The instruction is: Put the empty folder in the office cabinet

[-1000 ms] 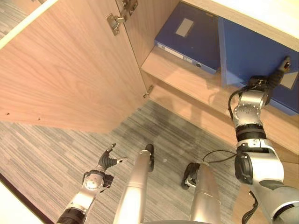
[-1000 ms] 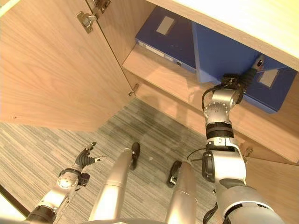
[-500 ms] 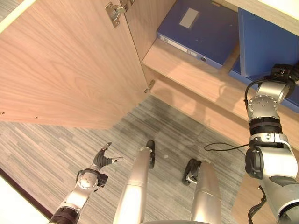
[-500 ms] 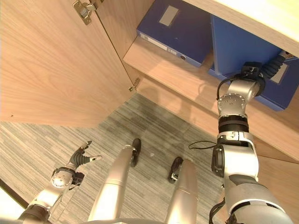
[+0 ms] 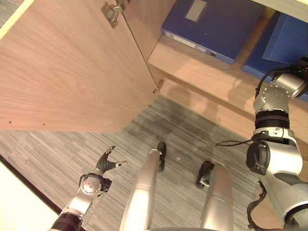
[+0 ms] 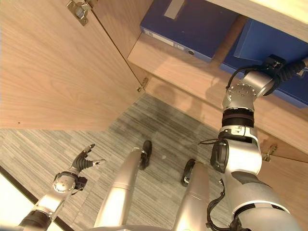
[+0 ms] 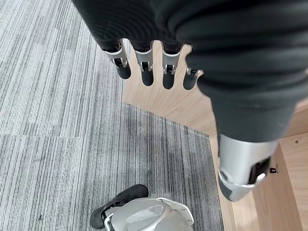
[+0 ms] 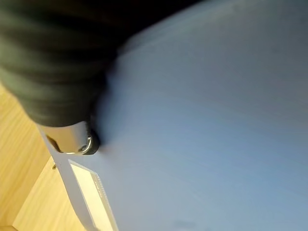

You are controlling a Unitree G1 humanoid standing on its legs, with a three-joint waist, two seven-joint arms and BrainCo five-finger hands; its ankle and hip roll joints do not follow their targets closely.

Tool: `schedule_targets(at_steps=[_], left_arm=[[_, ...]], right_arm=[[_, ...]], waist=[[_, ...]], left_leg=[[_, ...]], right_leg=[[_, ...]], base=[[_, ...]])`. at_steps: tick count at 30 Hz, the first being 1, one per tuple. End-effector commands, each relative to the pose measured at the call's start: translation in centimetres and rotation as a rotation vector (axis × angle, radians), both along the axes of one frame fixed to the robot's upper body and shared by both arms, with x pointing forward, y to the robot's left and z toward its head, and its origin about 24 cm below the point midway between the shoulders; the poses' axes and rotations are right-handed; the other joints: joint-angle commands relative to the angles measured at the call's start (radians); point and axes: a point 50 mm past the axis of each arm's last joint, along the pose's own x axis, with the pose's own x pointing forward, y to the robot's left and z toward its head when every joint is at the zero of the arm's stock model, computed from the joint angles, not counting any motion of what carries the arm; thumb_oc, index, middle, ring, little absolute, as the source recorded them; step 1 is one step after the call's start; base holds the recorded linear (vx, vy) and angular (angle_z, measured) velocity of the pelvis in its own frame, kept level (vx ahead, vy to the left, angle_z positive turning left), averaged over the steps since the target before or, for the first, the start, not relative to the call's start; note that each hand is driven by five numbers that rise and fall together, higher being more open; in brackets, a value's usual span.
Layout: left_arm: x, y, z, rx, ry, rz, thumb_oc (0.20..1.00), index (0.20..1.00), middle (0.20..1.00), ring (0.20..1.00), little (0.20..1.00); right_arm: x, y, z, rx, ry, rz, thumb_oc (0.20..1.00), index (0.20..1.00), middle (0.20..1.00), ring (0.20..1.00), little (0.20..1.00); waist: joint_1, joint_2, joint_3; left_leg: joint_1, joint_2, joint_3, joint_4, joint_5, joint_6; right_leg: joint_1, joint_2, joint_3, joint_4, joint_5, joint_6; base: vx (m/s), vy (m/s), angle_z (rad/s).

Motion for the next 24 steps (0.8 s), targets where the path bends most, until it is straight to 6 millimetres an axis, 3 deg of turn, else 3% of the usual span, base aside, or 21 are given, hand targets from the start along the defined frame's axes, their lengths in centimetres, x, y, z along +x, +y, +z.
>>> schedule_targets(at_steps=[1, 3, 4, 5, 8, 10, 13, 14, 15, 18, 19, 21, 22, 24], left_arm=[[0.2, 0.0, 0.4, 0.062, -0.026, -0.040, 1.000, 1.000, 1.000, 1.000, 1.000], [0.0, 0.0, 0.0, 0.051, -0.017, -0.024, 1.000, 1.000, 1.000, 1.000, 1.000], [-0.5, 0.3, -0.2, 0.029, -0.011, 0.000, 1.000, 1.000, 1.000, 1.000, 1.000], [-0.6, 0.3, -0.1, 0.023, -0.013, -0.003, 1.000, 1.000, 1.000, 1.000, 1.000], [-0.6, 0.2, 0.1, 0.024, -0.006, -0.031, 1.000, 1.000, 1.000, 1.000, 1.000], [-0.6, 0.2, 0.2, -0.013, -0.012, -0.020, 1.000, 1.000, 1.000, 1.000, 1.000], [-0.6, 0.3, 0.4, -0.024, -0.025, -0.012, 1.000, 1.000, 1.000, 1.000, 1.000], [-0.2, 0.0, 1.2, -0.058, -0.076, -0.004, 1.000, 1.000, 1.000, 1.000, 1.000], [0.0, -0.2, 1.6, -0.069, -0.095, -0.005, 1.000, 1.000, 1.000, 1.000, 1.000], [-0.1, -0.6, 1.9, -0.089, -0.110, -0.012, 1.000, 1.000, 1.000, 1.000, 1.000], [-0.5, -0.8, 1.8, -0.101, -0.100, -0.021, 1.000, 1.000, 1.000, 1.000, 1.000], [-0.6, -0.8, 1.8, -0.099, -0.095, -0.021, 1.000, 1.000, 1.000, 1.000, 1.000], [-0.8, -0.9, 1.6, -0.107, -0.084, -0.028, 1.000, 1.000, 1.000, 1.000, 1.000], [-0.9, -0.9, 1.6, -0.091, -0.070, -0.050, 1.000, 1.000, 1.000, 1.000, 1.000]], right_arm=[[-1.7, 0.2, 5.1, -0.123, -0.200, -0.064, 0.200, 0.200, 0.200, 0.200, 0.200], [-1.3, 2.0, 4.9, -0.138, -0.217, -0.029, 0.200, 0.200, 0.200, 0.200, 0.200], [-0.8, 3.6, 4.4, -0.178, -0.197, 0.018, 0.200, 0.200, 0.200, 0.200, 0.200], [-0.6, 4.1, 4.0, -0.201, -0.169, 0.035, 0.200, 0.200, 0.200, 0.200, 0.200], [-0.4, 4.3, 3.6, -0.236, -0.126, 0.043, 0.200, 0.200, 0.200, 0.200, 0.200], [-0.7, 4.6, 3.7, -0.331, -0.095, 0.039, 0.200, 0.200, 0.200, 0.200, 0.200], [-0.7, 4.6, 4.0, -0.336, -0.096, 0.037, 0.200, 0.200, 0.200, 0.200, 0.200], [-0.7, 4.7, 4.6, -0.366, -0.095, 0.033, 0.200, 0.200, 0.200, 0.200, 0.200], [-0.6, 4.8, 4.7, -0.377, -0.094, 0.036, 0.200, 0.200, 0.200, 0.200, 0.200], [-0.3, 5.3, 4.7, -0.400, -0.088, 0.060, 0.200, 0.200, 0.200, 0.200, 0.200], [0.1, 6.4, 4.2, -0.418, -0.077, 0.099, 0.200, 0.200, 0.200, 0.200, 0.200], [0.3, 6.9, 4.0, -0.425, -0.074, 0.114, 0.200, 0.200, 0.200, 0.200, 0.200], [0.5, 7.6, 3.3, -0.425, -0.063, 0.147, 0.200, 0.200, 0.200, 0.200, 0.200], [0.5, 8.0, 1.6, -0.401, -0.044, 0.176, 0.200, 0.200, 0.200, 0.200, 0.200]], waist=[[0.004, 0.006, -0.059], [0.013, 0.005, -0.052], [0.048, -0.004, -0.041], [0.054, -0.008, -0.038], [0.053, 0.002, -0.023], [0.046, 0.009, 0.015], [0.048, 0.014, 0.036], [0.051, 0.015, 0.069], [0.054, 0.014, 0.078], [0.059, 0.008, 0.102], [0.074, -0.001, 0.126], [0.082, -0.001, 0.133], [0.086, 0.001, 0.134], [0.081, 0.002, 0.114]], left_leg=[[0.100, -0.008, 0.085, -0.074, -0.121, 0.067], [0.148, 0.008, 0.108, -0.131, -0.116, 0.064], [0.197, 0.035, 0.149, -0.186, -0.115, 0.059], [0.213, 0.042, 0.165, -0.206, -0.108, 0.057], [0.244, 0.048, 0.156, -0.243, -0.081, 0.050], [0.284, 0.065, 0.152, -0.231, -0.069, 0.036], [0.275, 0.083, 0.146, -0.178, -0.075, 0.026], [0.246, 0.081, 0.104, -0.082, -0.072, 0.000], [0.230, 0.082, 0.086, -0.078, -0.064, -0.013], [0.192, 0.087, 0.034, -0.130, -0.010, -0.045], [0.204, 0.085, -0.024, -0.271, 0.065, -0.054], [0.229, 0.084, -0.048, -0.346, 0.094, -0.053], [0.268, 0.059, -0.083, -0.401, 0.109, -0.042], [0.262, 0.028, -0.086, -0.406, 0.108, -0.024]], right_leg=[[0.048, 0.028, -0.014, -0.089, 0.064, -0.008], [0.082, -0.001, -0.067, -0.125, 0.100, 0.015], [0.130, -0.117, -0.214, -0.138, 0.199, 0.060], [0.178, -0.159, -0.291, -0.150, 0.219, 0.074], [0.250, -0.164, -0.360, -0.212, 0.219, 0.080], [0.284, -0.120, -0.317, -0.269, 0.161, 0.042], [0.294, -0.094, -0.300, -0.272, 0.145, 0.024], [0.299, -0.067, -0.272, -0.272, 0.125, 0.005], [0.303, -0.063, -0.267, -0.269, 0.120, 0.001], [0.324, -0.049, -0.254, -0.264, 0.104, -0.014], [0.351, -0.011, -0.228, -0.275, 0.095, -0.019], [0.353, 0.004, -0.217, -0.273, 0.095, -0.016], [0.347, 0.021, -0.189, -0.271, 0.101, -0.008], [0.334, 0.013, -0.181, -0.292, 0.122, 0.004]], base=[[0.01, 0.070, -0.02], [0.01, 0.166, -0.11], [0.00, 0.160, -0.50], [-0.01, 0.089, -0.82], [-0.01, -0.089, -0.80], [0.02, -0.094, 0.12], [0.00, -0.032, -0.19], [-0.02, -0.035, -0.33], [-0.03, -0.025, -0.39], [0.02, 0.077, -0.44], [0.05, 0.151, -0.30], [0.04, 0.151, -0.86], [-0.01, 0.169, -0.73], [0.02, 0.228, -0.26]])
